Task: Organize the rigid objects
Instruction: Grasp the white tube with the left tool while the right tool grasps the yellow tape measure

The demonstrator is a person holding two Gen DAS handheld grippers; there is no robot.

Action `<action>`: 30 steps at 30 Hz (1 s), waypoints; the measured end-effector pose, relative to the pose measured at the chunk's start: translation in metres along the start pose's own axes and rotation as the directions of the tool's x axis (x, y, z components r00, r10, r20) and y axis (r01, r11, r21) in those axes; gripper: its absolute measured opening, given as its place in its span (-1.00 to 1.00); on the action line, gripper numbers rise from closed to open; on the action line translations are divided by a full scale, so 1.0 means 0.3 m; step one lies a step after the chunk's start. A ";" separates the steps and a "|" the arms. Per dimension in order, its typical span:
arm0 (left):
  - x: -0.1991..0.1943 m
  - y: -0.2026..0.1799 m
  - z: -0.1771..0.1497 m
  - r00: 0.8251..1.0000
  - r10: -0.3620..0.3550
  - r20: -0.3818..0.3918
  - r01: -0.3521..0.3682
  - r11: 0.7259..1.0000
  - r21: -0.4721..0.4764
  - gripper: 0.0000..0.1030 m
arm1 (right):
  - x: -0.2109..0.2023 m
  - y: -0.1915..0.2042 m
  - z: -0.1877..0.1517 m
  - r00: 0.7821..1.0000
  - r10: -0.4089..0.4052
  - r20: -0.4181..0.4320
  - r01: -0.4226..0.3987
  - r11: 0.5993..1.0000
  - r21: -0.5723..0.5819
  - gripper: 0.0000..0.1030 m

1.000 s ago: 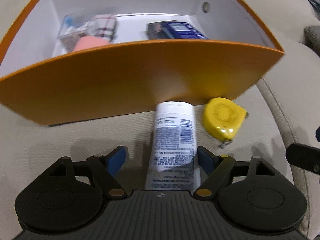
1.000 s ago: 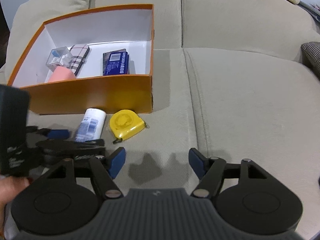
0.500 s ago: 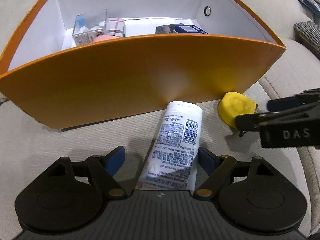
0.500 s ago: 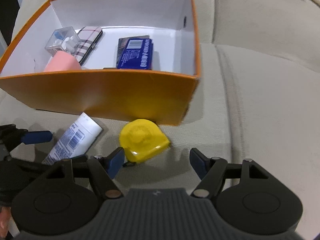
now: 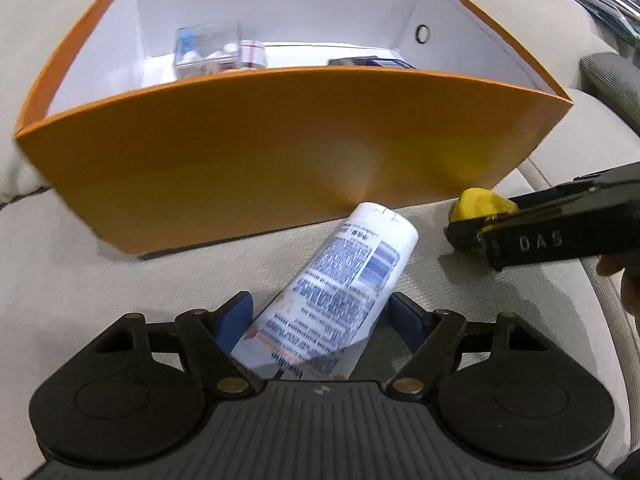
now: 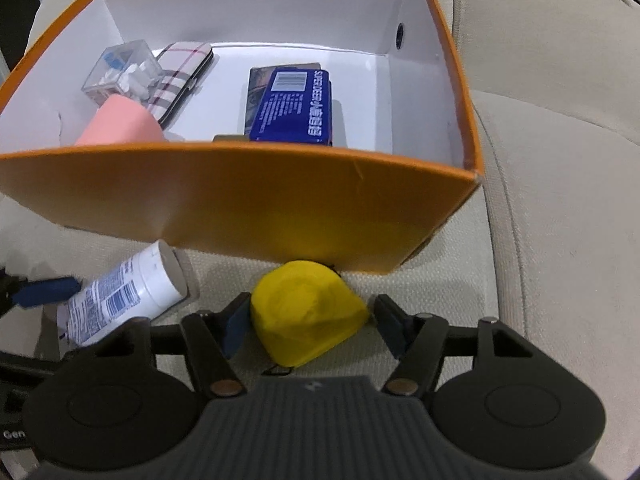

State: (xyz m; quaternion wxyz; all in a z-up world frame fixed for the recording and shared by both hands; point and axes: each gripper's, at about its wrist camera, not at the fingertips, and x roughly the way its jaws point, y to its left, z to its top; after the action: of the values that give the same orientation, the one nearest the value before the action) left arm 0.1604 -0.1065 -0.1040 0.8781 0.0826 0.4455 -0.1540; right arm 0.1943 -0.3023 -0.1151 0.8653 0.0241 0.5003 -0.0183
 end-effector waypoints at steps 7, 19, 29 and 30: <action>0.014 -0.013 0.018 0.998 0.053 -0.028 -0.052 0.998 0.016 0.80 | -0.040 0.023 -0.057 1.000 -0.018 -0.019 0.018 0.999 0.034 0.31; -0.105 0.168 -0.129 0.977 0.185 -0.106 -0.210 0.920 -0.331 0.72 | -0.143 0.131 -0.226 0.996 -0.077 -0.039 0.081 0.989 0.124 0.31; -0.107 0.122 -0.137 0.983 0.153 -0.103 -0.172 0.962 -0.212 0.79 | -0.174 0.195 -0.295 0.993 -0.114 -0.030 0.117 0.978 0.173 0.34; -0.086 0.117 -0.113 0.982 0.154 -0.108 -0.175 0.961 -0.215 0.80 | -0.174 0.187 -0.292 0.994 -0.108 -0.031 0.112 0.977 0.183 0.34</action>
State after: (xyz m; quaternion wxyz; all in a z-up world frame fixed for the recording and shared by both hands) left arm 0.1326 -0.0588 -0.1029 0.8706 0.0268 0.4907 -0.0254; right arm 0.0957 -0.2407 -0.1122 0.8517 0.0766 0.5062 -0.1119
